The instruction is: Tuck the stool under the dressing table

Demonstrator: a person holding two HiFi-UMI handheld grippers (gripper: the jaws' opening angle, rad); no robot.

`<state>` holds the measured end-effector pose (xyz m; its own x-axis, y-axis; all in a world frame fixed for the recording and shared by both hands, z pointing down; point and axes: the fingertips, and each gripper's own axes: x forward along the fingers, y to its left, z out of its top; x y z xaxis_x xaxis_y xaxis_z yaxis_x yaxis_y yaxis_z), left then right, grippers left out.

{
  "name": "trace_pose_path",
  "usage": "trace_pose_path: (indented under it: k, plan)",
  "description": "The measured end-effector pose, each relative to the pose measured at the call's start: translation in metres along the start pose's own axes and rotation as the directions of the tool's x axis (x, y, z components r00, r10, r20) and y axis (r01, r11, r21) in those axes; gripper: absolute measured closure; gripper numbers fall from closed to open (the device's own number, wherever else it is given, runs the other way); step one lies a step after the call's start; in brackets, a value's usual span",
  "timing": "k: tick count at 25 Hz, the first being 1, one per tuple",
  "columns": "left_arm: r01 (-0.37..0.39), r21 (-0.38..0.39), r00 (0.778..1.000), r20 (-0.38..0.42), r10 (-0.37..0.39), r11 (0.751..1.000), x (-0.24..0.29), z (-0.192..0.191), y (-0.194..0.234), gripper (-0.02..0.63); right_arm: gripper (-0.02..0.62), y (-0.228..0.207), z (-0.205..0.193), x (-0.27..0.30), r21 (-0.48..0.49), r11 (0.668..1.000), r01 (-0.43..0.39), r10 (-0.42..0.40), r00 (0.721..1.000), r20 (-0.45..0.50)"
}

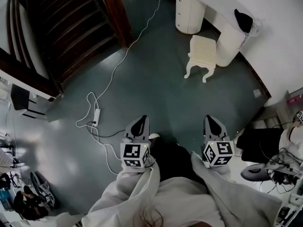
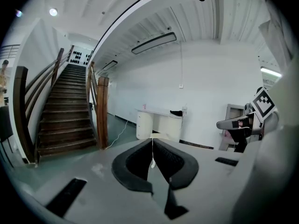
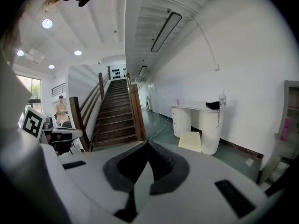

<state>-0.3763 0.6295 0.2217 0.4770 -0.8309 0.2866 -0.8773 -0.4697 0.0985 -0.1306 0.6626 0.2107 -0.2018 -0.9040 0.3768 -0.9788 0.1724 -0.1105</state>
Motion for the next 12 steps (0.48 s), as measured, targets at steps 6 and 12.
trace_pose_path:
  k: [6,12]
  plan:
    - [0.019,0.005,1.000,-0.004,-0.019,1.000,-0.001,-0.003,-0.021,0.592,0.544,-0.013,-0.007,-0.012,0.018,1.000,0.011,-0.011,1.000,-0.006]
    - [0.007,0.011,1.000,-0.009,-0.007,1.000,0.009,-0.007,-0.021,0.592,0.543,-0.016,-0.011,-0.004,0.015,1.000,-0.009,0.009,1.000,-0.006]
